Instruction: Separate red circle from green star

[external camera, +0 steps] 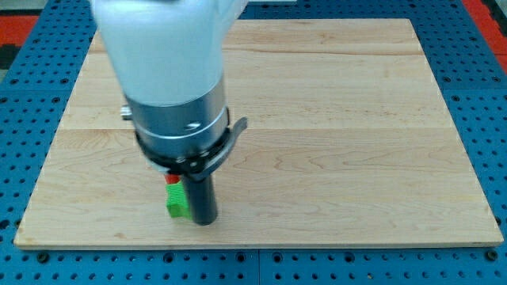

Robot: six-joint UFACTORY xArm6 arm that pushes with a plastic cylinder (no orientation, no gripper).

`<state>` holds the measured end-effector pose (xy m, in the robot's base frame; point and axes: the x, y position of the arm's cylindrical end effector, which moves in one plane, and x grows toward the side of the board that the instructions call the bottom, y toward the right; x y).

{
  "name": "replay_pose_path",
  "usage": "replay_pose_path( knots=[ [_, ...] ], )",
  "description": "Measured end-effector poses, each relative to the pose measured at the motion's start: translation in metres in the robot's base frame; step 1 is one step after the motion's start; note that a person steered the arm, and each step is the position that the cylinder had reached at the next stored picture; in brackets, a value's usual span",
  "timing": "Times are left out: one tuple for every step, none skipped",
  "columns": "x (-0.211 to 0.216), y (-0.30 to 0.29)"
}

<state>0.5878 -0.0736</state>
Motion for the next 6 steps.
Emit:
replay_pose_path(
  knots=[
    [0.031,-0.014],
    [-0.001,-0.082],
    [-0.027,-0.101],
    [-0.054,0.006],
    [-0.049,0.079],
    [-0.056,0.015]
  ],
)
